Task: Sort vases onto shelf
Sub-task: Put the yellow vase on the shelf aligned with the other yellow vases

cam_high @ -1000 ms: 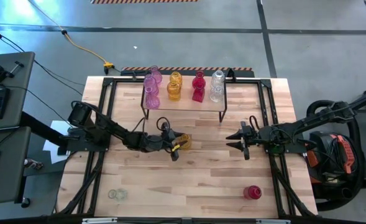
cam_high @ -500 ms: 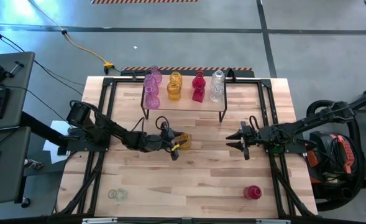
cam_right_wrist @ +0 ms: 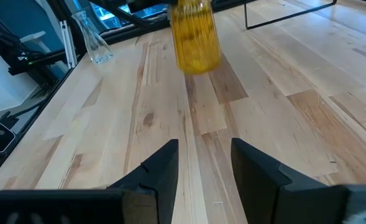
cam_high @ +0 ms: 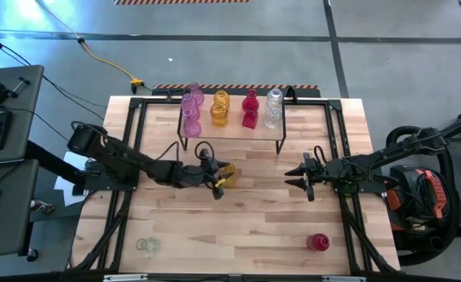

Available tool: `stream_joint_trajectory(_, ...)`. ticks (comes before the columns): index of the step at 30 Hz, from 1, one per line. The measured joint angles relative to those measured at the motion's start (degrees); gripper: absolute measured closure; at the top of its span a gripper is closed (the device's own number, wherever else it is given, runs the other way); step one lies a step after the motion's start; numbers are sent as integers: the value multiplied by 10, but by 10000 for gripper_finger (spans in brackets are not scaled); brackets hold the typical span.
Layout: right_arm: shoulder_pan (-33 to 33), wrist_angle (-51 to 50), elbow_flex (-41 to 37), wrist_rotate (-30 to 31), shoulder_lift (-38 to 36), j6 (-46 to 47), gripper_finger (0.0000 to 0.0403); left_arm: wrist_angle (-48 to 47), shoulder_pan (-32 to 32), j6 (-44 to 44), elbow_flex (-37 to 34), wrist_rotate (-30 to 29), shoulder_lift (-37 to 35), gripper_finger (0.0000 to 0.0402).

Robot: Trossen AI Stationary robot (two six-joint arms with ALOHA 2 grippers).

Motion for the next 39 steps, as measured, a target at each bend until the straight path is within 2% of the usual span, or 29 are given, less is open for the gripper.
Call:
stream_joint_trajectory(4, 0, 0, 0, 0, 0, 0, 272, -75, 0, 14, 19, -15, -45, 254)
stream_joint_trajectory(12, 0, -1, 0, 0, 0, 0, 272, -157, 7, 70, 44, -52, -126, 254)
stream_joint_trajectory(20, 0, -2, 0, 0, 0, 0, 272, -237, 44, 85, 78, -56, -177, 254)
stream_joint_trajectory(28, 0, -6, 0, 0, 0, 0, 272, -248, 94, 111, 97, -54, -188, 254)
stream_joint_trajectory(32, 0, -7, 0, 0, 0, 0, 272, -250, 125, 111, 97, -29, -188, 254)
stream_joint_trajectory(39, 0, -8, 0, 0, 0, 0, 272, -249, 148, 106, 97, -20, -188, 254)
